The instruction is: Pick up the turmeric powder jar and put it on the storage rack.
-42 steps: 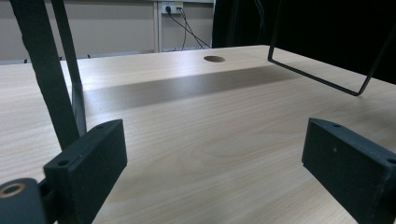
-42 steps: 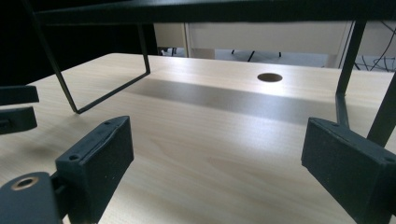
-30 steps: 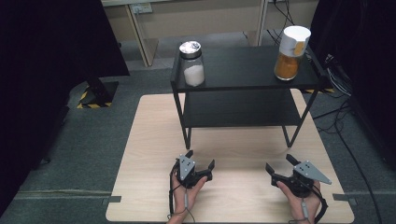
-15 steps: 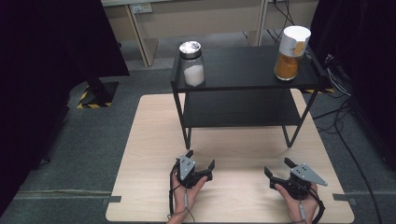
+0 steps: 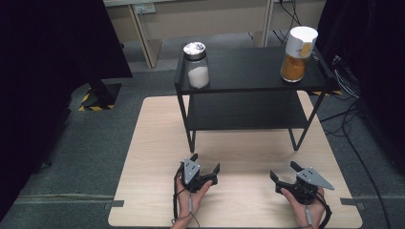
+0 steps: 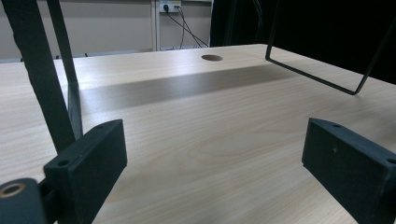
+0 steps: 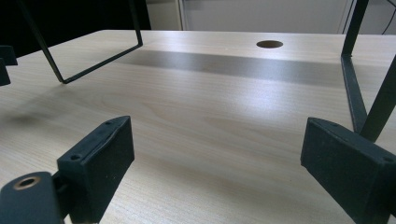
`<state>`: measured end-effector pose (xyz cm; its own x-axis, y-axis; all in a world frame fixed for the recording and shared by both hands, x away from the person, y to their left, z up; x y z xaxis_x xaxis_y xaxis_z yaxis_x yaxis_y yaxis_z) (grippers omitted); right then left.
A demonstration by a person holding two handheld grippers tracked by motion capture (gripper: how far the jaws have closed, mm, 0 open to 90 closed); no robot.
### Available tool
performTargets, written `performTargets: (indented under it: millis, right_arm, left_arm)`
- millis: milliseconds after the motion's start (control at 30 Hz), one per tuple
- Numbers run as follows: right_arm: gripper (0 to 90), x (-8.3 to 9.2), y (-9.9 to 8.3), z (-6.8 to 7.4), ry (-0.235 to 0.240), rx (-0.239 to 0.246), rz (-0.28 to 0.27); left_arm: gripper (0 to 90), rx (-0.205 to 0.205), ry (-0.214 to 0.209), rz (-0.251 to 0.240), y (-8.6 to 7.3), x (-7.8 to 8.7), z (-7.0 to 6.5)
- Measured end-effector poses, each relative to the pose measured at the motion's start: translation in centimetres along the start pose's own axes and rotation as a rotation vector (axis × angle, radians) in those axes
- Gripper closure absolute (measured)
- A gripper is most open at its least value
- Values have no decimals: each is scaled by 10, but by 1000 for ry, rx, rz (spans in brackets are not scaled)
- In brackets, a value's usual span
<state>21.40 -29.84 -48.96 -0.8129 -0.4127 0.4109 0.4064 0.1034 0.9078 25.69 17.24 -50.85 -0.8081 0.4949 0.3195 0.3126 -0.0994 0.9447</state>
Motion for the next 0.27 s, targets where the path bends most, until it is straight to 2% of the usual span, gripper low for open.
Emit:
performTargets:
  millis: [267]
  right_arm:
    - [100,0,0,0,1,2,0]
  left_arm:
    - [62,-3,-2,2,0,0,0]
Point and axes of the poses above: each handheld gripper's, and its own axes: x roughly backward along the jaws, y roughly out of its top, z roughly to its left, the point moved 2 cm from there along -x, roughly forward along the jaws, and after that the axes turned 7 degrees about z, right-handed, at the moved point
